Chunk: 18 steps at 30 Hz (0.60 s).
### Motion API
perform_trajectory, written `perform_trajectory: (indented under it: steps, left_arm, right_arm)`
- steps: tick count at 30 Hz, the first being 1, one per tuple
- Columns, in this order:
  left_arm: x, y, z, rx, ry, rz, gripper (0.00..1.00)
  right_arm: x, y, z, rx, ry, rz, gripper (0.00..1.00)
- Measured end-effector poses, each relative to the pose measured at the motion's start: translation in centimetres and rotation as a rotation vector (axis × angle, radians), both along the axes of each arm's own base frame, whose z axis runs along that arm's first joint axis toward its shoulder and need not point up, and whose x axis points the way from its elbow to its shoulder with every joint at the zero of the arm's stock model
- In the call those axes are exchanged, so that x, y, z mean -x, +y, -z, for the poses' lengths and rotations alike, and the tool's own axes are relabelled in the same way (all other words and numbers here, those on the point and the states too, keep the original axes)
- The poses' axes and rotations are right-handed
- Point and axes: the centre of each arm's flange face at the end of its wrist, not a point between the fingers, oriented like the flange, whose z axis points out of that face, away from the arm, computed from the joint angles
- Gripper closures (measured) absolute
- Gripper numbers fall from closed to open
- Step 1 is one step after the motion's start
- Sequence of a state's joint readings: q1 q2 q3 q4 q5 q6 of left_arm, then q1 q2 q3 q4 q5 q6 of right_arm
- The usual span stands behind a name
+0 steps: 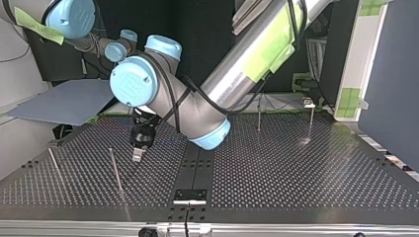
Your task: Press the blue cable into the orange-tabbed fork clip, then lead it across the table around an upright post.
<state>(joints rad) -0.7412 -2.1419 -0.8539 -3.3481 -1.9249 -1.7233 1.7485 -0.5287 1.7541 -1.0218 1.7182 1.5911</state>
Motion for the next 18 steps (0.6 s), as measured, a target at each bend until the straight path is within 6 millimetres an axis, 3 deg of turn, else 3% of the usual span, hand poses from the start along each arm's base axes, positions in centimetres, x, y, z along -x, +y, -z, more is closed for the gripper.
perform_trajectory:
  steps: [18]
  left_arm:
    - [0.26,-0.81,-0.05,-0.001,-0.007,0.086,0.0]
  right_arm:
    - [-0.01,-0.03,-0.06,-0.002,0.0,0.0,1.0]
